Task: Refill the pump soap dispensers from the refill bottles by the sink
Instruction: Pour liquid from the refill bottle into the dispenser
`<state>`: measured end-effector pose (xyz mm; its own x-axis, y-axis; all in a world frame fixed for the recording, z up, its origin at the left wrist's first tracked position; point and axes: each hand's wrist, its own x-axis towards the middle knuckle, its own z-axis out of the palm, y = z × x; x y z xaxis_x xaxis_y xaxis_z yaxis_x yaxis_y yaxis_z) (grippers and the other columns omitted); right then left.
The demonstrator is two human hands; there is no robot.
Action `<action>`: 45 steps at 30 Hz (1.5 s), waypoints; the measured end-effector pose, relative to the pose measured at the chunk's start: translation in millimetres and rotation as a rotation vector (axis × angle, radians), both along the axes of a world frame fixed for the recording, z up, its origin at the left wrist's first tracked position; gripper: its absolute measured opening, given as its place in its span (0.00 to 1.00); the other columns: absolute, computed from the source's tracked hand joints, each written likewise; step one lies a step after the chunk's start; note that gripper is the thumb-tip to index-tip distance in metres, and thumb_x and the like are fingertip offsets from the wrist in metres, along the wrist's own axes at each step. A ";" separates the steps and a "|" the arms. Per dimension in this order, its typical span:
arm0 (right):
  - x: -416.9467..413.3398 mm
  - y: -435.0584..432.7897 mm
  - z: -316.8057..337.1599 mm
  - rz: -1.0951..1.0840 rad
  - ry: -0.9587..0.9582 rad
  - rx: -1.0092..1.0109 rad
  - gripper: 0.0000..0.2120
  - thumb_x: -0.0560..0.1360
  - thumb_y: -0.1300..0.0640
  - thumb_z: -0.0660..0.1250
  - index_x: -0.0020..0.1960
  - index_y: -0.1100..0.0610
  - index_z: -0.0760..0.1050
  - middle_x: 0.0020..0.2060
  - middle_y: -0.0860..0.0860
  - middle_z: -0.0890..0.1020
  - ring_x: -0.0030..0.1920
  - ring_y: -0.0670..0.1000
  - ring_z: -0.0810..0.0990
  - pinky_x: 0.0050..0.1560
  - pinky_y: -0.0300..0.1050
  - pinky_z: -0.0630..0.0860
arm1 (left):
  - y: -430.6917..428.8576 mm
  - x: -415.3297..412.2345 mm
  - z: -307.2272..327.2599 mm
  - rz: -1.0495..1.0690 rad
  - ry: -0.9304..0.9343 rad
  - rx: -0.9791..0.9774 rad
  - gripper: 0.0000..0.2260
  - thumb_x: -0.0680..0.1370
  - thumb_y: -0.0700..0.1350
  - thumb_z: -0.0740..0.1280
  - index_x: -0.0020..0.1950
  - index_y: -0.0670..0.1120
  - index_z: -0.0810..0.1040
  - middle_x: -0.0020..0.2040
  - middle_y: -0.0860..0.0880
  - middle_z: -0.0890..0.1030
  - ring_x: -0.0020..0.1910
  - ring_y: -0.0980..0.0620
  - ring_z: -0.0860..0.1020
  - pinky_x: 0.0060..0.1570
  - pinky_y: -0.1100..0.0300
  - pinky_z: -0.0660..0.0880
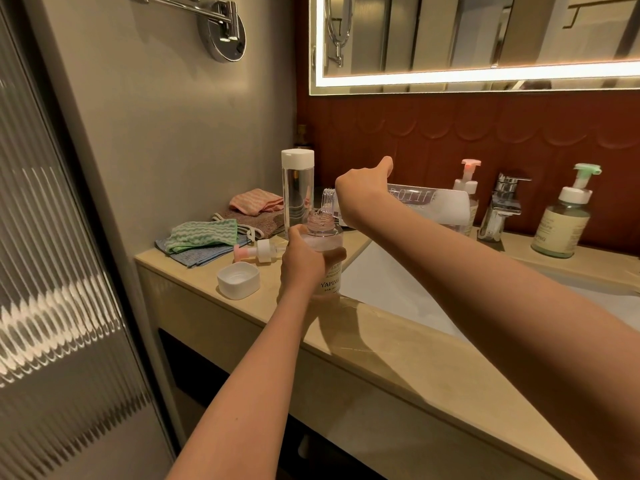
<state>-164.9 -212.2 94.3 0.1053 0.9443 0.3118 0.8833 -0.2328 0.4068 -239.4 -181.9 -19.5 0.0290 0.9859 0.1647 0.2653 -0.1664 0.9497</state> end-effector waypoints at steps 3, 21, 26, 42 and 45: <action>-0.3 0.2 -0.1 0.001 0.001 -0.001 0.04 0.75 0.59 0.64 0.48 0.57 0.69 0.44 0.52 0.75 0.55 0.56 0.75 0.62 0.54 0.60 | 0.2 0.2 0.0 0.002 0.001 0.003 0.33 0.70 0.48 0.74 0.69 0.50 0.60 0.66 0.46 0.72 0.64 0.43 0.70 0.58 0.47 0.70; 1.4 2.9 -1.5 0.013 0.005 0.004 0.04 0.76 0.57 0.64 0.50 0.56 0.71 0.44 0.52 0.75 0.56 0.54 0.74 0.64 0.56 0.60 | 3.9 0.7 -1.6 0.008 0.014 0.002 0.33 0.71 0.48 0.74 0.70 0.50 0.59 0.66 0.46 0.72 0.65 0.43 0.70 0.59 0.47 0.70; 1.1 2.8 -1.3 0.011 -0.011 0.005 0.05 0.76 0.58 0.64 0.52 0.57 0.72 0.44 0.53 0.75 0.56 0.55 0.74 0.63 0.55 0.60 | 3.9 0.7 -1.4 0.015 0.024 0.004 0.34 0.71 0.48 0.74 0.70 0.49 0.59 0.66 0.45 0.72 0.65 0.42 0.70 0.59 0.47 0.70; 0.6 3.2 -1.5 0.014 -0.008 -0.001 0.05 0.77 0.56 0.64 0.51 0.56 0.71 0.43 0.52 0.74 0.57 0.55 0.73 0.65 0.56 0.60 | 1.5 0.1 -0.5 -0.001 0.012 0.016 0.34 0.70 0.48 0.74 0.70 0.48 0.59 0.66 0.45 0.72 0.65 0.42 0.70 0.59 0.46 0.70; 0.2 2.9 -1.4 0.015 -0.011 0.003 0.05 0.77 0.56 0.64 0.51 0.56 0.71 0.43 0.52 0.74 0.56 0.54 0.74 0.65 0.56 0.60 | 1.2 -0.1 -0.8 0.001 0.017 0.019 0.34 0.70 0.48 0.74 0.70 0.48 0.60 0.65 0.45 0.72 0.64 0.42 0.71 0.59 0.47 0.70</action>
<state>-164.7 -209.3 92.9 0.0879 0.9449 0.3153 0.8820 -0.2209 0.4162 -239.6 -180.7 -20.3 0.0313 0.9826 0.1833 0.2812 -0.1846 0.9417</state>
